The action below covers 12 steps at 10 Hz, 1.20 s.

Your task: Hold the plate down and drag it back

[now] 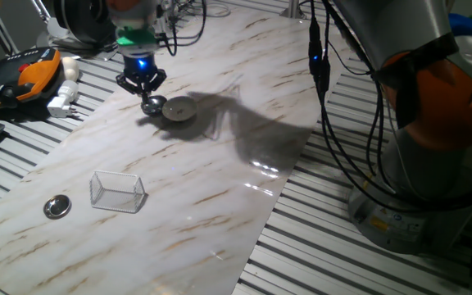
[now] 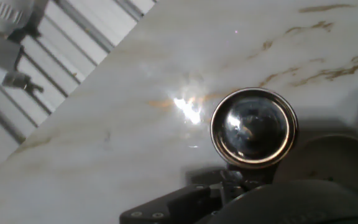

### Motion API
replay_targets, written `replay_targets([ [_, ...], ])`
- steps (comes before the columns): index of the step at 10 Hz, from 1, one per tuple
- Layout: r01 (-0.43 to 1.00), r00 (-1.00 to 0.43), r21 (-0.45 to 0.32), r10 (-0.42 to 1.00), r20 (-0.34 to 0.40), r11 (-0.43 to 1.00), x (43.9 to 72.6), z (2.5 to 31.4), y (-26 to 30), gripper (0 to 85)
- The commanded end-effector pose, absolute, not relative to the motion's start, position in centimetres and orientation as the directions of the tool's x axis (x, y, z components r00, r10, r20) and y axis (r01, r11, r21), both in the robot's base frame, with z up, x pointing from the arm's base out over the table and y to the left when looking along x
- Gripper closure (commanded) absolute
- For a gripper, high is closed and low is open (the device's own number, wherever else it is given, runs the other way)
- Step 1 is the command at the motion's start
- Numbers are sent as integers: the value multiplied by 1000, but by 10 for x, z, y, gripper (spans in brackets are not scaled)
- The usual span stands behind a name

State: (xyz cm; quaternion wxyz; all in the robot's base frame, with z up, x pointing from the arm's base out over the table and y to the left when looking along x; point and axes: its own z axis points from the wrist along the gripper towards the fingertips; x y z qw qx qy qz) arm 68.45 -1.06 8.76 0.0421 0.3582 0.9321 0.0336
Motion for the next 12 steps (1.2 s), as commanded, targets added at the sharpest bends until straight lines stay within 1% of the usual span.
replay_targets([
  [1, 634, -769, 76, 638, -49, 770, 679, 98, -2, 850],
  [3, 586, -807, 94, 590, -17, 805, 667, 111, 7, 850],
  [5, 516, -853, 102, 521, -23, 850, 655, 121, 9, 850],
  [8, 408, -910, 52, 410, -51, 912, 640, 130, 23, 850],
  [9, 333, -941, 34, 334, -60, 942, 635, 133, 25, 850],
  [11, 205, -978, 41, 206, -23, 978, 630, 135, 28, 850],
  [12, 134, -991, 24, 134, -14, 991, 629, 135, 29, 850],
])
